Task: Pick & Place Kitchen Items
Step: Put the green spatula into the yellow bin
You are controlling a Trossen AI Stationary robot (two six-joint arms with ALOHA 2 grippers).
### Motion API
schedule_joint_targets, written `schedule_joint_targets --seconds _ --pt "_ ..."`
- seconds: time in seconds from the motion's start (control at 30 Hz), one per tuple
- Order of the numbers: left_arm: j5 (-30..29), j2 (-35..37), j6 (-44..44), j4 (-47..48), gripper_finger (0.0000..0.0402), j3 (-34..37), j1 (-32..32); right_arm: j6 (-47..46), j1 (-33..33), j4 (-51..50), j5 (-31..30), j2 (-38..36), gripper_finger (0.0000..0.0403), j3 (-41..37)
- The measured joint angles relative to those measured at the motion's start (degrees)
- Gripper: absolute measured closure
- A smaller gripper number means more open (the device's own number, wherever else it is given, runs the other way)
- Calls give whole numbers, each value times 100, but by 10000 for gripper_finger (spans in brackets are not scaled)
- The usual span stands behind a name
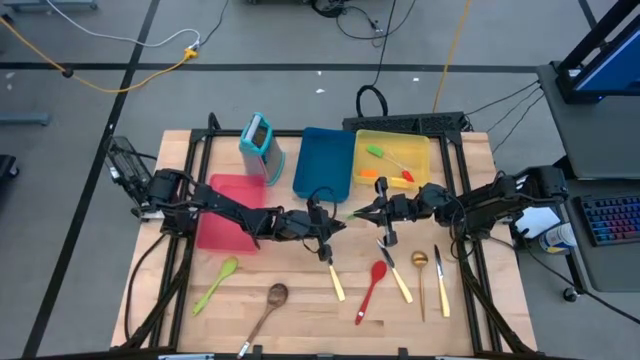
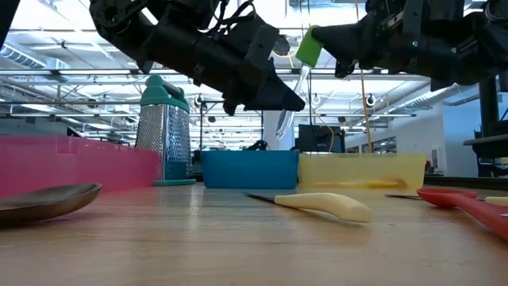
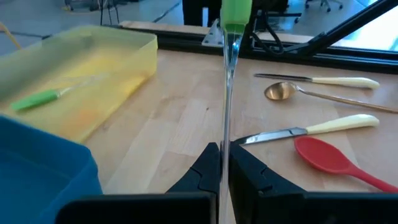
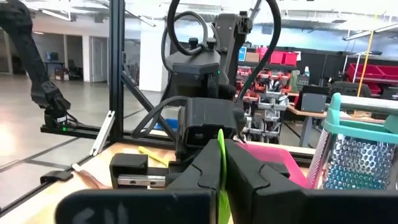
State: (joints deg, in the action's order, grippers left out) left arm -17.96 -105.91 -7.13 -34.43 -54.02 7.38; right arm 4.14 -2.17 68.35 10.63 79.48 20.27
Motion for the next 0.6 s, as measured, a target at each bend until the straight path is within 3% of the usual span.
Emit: schedule_joint_targets --seconds 0.6 --pt "-209 46 -700 21 326 -42 -7 175 -7 -261 -17 -13 395 -24"
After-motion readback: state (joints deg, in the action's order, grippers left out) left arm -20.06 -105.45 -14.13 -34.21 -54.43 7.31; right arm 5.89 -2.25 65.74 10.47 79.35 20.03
